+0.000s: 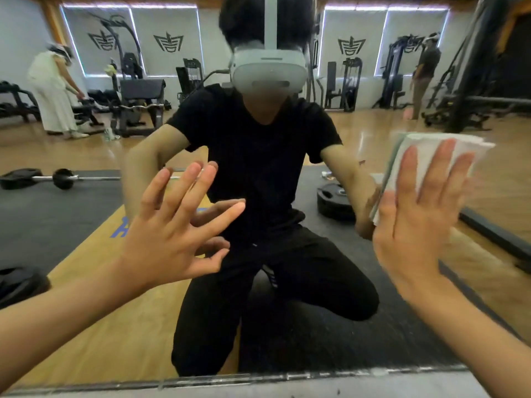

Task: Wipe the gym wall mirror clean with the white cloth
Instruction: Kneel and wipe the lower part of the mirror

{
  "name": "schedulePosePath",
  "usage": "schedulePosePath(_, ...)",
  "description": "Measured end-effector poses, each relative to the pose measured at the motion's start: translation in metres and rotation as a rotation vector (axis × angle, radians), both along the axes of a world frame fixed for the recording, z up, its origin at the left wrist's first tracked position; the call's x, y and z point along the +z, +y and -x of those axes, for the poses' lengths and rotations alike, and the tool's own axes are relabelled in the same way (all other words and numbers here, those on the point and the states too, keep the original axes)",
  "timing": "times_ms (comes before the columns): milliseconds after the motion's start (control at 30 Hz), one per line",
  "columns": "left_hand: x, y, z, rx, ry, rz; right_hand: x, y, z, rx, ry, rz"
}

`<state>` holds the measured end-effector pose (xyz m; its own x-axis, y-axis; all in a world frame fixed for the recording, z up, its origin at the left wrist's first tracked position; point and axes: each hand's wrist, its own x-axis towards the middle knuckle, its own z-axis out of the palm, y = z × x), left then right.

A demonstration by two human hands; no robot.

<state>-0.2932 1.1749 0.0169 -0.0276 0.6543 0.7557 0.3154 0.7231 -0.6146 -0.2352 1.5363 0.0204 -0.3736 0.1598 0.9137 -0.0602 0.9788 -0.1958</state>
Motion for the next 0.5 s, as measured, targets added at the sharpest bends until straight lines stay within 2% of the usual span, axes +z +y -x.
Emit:
schedulePosePath(67, 0.0, 0.0, 0.0, 0.003, -0.004, -0.004, 0.0, -0.061, 0.004, -0.002, 0.022, 0.114)
schedulePosePath(200, 0.0, -0.002, -0.002, 0.009, -0.034, 0.011, -0.003, -0.164, 0.012, 0.14, 0.046, 0.001)
schedulePosePath(333, 0.003, -0.006, -0.003, 0.022, -0.032, 0.037, -0.03, -0.147, 0.019, 0.183, 0.091, -0.098)
schedulePosePath(400, 0.003, -0.007, -0.002, 0.026, -0.006, 0.056, -0.068, -0.128, 0.017, 0.16, 0.062, 0.061)
schedulePosePath(500, 0.002, -0.008, -0.002, 0.03, 0.026, 0.084, -0.147, -0.132, 0.006, 0.121, -0.008, 0.456)
